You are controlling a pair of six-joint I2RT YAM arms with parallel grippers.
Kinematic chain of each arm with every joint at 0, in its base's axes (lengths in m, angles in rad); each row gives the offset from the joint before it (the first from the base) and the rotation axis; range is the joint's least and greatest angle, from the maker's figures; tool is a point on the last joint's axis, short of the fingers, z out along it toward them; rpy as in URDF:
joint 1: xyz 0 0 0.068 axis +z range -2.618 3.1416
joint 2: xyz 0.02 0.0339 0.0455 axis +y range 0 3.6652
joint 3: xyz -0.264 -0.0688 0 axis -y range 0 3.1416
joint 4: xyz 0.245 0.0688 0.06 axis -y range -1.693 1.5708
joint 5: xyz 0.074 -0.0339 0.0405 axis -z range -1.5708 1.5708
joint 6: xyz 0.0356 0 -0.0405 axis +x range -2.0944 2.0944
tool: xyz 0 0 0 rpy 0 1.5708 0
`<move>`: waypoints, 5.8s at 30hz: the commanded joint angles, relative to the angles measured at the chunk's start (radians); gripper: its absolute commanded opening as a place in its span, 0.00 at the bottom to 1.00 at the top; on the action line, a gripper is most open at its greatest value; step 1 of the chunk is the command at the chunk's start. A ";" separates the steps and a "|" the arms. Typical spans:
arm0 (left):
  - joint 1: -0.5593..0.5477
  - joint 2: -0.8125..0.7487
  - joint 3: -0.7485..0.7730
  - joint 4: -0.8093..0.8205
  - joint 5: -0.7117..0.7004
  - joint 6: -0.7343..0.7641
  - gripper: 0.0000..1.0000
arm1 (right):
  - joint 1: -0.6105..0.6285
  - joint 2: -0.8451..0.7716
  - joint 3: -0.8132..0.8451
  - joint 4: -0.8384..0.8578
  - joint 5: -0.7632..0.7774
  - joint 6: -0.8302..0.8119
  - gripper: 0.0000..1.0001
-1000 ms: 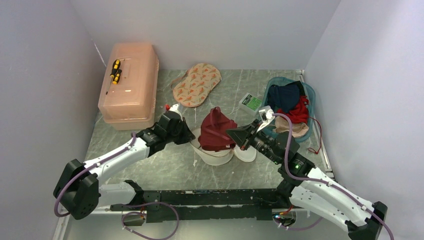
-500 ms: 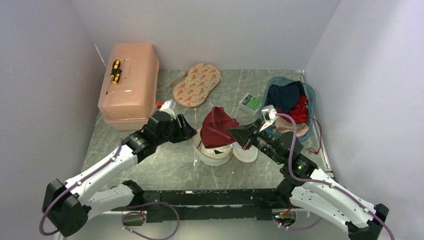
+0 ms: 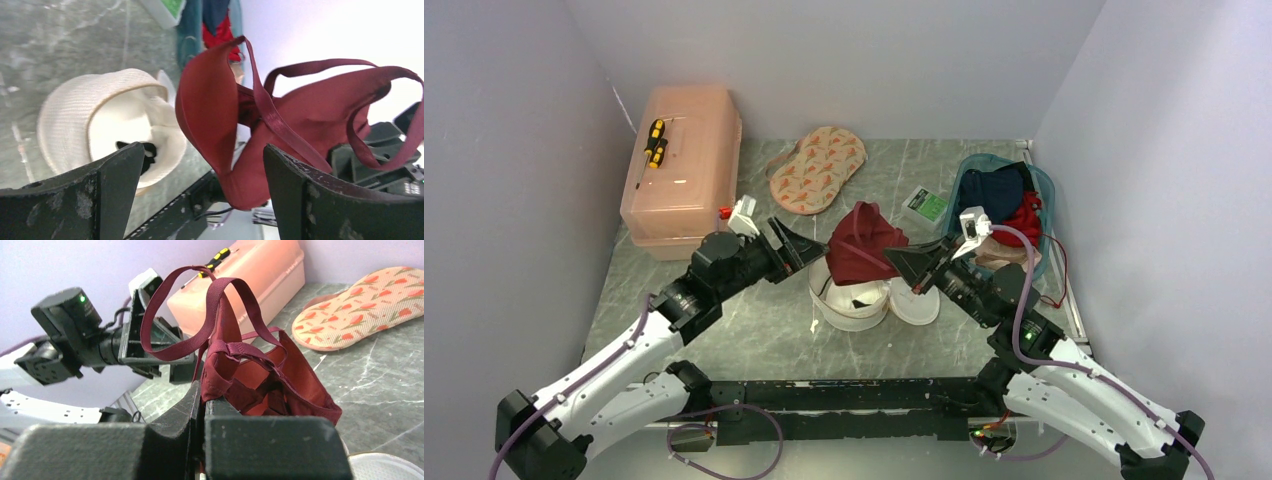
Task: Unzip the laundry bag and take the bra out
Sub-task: Pick up the bra from the laundry bag, then place the bra in the bin.
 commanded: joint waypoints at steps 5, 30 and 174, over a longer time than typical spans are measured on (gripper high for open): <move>0.003 0.000 -0.082 0.346 0.101 -0.144 0.94 | 0.000 0.001 0.035 0.144 0.102 0.105 0.00; -0.050 0.211 -0.064 0.745 0.134 -0.132 0.94 | -0.001 0.069 -0.016 0.255 0.032 0.237 0.00; 0.058 -0.134 -0.230 -0.053 -0.016 -0.018 0.80 | -0.979 0.687 -0.015 0.052 0.045 0.460 0.00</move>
